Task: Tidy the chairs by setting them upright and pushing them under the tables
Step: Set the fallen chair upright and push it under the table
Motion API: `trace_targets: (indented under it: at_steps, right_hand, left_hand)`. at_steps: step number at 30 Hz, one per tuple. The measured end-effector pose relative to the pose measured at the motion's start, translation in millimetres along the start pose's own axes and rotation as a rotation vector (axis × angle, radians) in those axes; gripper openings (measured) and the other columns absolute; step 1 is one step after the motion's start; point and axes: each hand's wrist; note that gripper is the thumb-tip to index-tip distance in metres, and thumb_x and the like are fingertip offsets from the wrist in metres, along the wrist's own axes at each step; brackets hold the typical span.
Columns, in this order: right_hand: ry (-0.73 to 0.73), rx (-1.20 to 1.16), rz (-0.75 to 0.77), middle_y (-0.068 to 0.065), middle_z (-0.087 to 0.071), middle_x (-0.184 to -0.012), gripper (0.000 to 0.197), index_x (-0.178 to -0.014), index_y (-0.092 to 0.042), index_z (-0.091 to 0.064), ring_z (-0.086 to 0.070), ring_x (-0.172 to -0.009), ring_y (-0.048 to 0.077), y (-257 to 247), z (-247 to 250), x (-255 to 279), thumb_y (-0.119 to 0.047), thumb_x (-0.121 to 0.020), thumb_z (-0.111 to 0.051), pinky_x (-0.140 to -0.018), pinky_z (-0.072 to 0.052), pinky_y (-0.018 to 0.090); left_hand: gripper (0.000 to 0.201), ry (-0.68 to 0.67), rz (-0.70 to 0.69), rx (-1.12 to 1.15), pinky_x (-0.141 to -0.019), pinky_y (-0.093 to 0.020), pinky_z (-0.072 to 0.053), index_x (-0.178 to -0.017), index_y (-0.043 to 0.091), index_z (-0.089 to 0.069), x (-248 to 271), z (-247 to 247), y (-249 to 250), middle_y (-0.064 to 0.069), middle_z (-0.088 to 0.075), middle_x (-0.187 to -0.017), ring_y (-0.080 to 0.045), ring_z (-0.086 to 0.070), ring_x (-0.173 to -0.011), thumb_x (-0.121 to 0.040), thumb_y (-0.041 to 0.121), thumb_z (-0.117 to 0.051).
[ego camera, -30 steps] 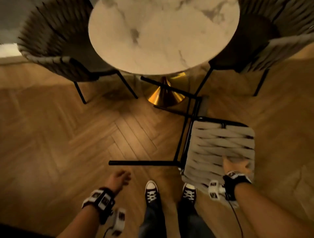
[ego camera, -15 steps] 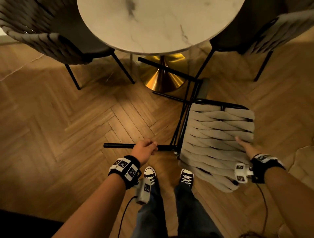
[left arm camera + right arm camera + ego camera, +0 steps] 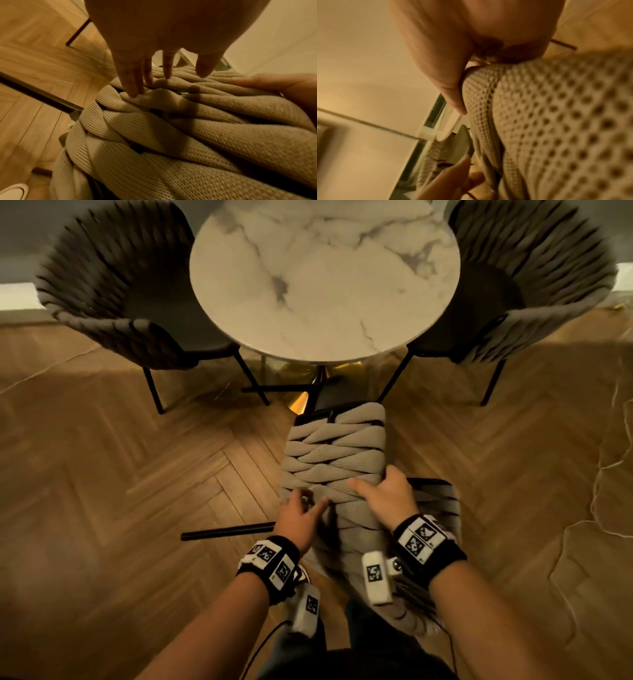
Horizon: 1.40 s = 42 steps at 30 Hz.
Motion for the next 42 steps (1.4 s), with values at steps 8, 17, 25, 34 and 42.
trace_targets:
  at_steps: [8, 17, 25, 34, 42]
  right_hand:
    - [-0.249, 0.035, 0.097, 0.000, -0.069, -0.089, 0.041, -0.087, -0.018, -0.059, -0.066, -0.082, 0.018, -77.8, -101.2, 28.2, -0.050, -0.069, -0.078, -0.071, -0.055, 0.039]
    - [-0.148, -0.069, -0.098, 0.006, -0.071, -0.098, 0.031, -0.114, -0.015, -0.069, -0.071, -0.092, 0.015, -65.1, -138.6, -15.0, -0.026, -0.085, -0.071, -0.072, -0.050, 0.022]
    - [-0.084, -0.167, -0.935, 0.019, -0.057, -0.126, 0.063, -0.139, -0.004, -0.042, -0.060, -0.108, 0.038, 84.8, -85.0, -5.3, -0.039, -0.091, -0.063, -0.077, -0.054, 0.040]
    - [-0.016, -0.176, -0.805, 0.013, -0.058, -0.097, 0.069, -0.140, -0.004, -0.048, -0.056, -0.075, 0.034, 112.9, -79.2, -37.9, -0.034, -0.083, -0.074, -0.072, -0.052, 0.046]
    - [0.176, -0.131, -0.755, 0.020, -0.068, -0.105, 0.066, -0.134, 0.003, -0.053, -0.064, -0.083, 0.037, 113.0, -10.3, -74.7, -0.034, -0.084, -0.074, -0.067, -0.052, 0.039]
  left_hand:
    - [0.091, 0.060, -0.041, 0.345, -0.113, -0.049, -0.041, -0.145, 0.035, -0.044, 13.0, 76.4, -33.0, 0.002, -0.053, -0.147, -0.017, -0.050, -0.134, -0.068, 0.080, -0.066]
    - [0.071, 0.493, 0.178, 0.378, -0.092, -0.046, -0.055, -0.141, 0.016, -0.046, 25.3, 186.4, -71.1, -0.009, -0.065, -0.126, -0.028, -0.065, -0.106, -0.079, 0.024, -0.081]
    - [0.067, 0.556, 0.574, 0.487, -0.077, -0.069, -0.054, -0.105, 0.014, -0.068, -35.1, 292.9, -164.1, -0.022, -0.074, -0.100, -0.044, -0.073, -0.087, -0.046, 0.041, -0.084]
    - [0.060, 0.481, 0.775, 0.195, -0.068, -0.050, -0.051, -0.121, -0.004, -0.054, -88.8, 307.0, -224.8, -0.028, -0.065, -0.102, -0.039, -0.061, -0.067, -0.066, 0.016, -0.072]
    - [0.015, 0.260, 0.678, -0.002, -0.055, -0.032, -0.042, -0.089, 0.000, -0.062, -84.0, 219.5, -97.5, -0.018, -0.061, -0.089, -0.029, -0.051, -0.058, -0.086, 0.014, -0.066]
Point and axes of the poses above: each hand's wrist, its own x-axis away from the middle knuckle, its own z-axis out of the back of the hand, y = z × x
